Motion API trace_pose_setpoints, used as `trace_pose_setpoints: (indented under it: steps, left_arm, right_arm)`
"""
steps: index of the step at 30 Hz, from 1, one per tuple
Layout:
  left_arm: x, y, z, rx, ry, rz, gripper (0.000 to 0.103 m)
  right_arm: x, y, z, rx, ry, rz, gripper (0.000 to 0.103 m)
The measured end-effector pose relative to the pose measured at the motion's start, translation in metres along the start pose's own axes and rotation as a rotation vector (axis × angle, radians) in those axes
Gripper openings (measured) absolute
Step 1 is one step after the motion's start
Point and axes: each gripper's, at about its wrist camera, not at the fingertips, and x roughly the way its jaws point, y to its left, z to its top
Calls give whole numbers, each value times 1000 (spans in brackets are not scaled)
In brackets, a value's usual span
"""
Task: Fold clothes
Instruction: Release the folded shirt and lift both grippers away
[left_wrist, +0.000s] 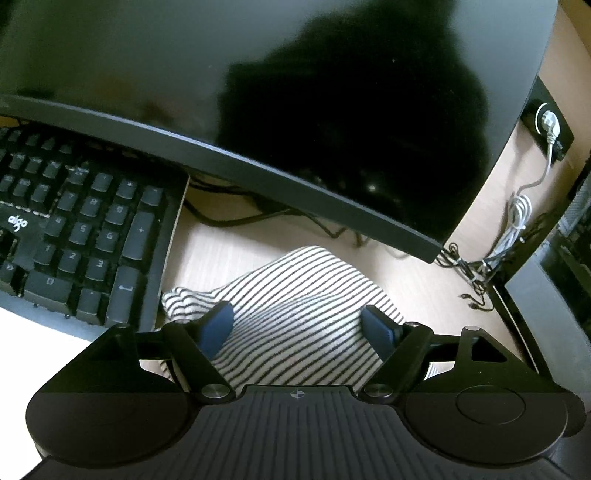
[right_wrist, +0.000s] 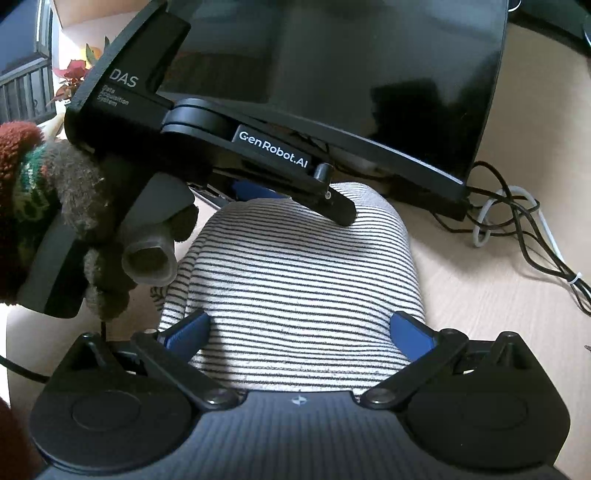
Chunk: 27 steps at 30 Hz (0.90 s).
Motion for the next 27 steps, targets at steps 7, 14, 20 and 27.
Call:
trace_pose_setpoints:
  steps: [7, 14, 20, 27]
  left_arm:
    - [-75, -25, -26, -53, -140, 152, 98]
    - [-129, -55, -96, -181, -212, 463, 103]
    - [-147, -102, -139, -166, -184, 577, 103]
    - [-143, -144, -181, -188, -162, 649, 103]
  right_arm:
    - [-1, 2, -11, -20, -82, -24, 103]
    - [-2, -12, -18, -54, -125, 11, 103]
    - [-40, -58, -31, 4, -140, 21, 103]
    - [-35, -116, -82, 26, -50, -39, 103]
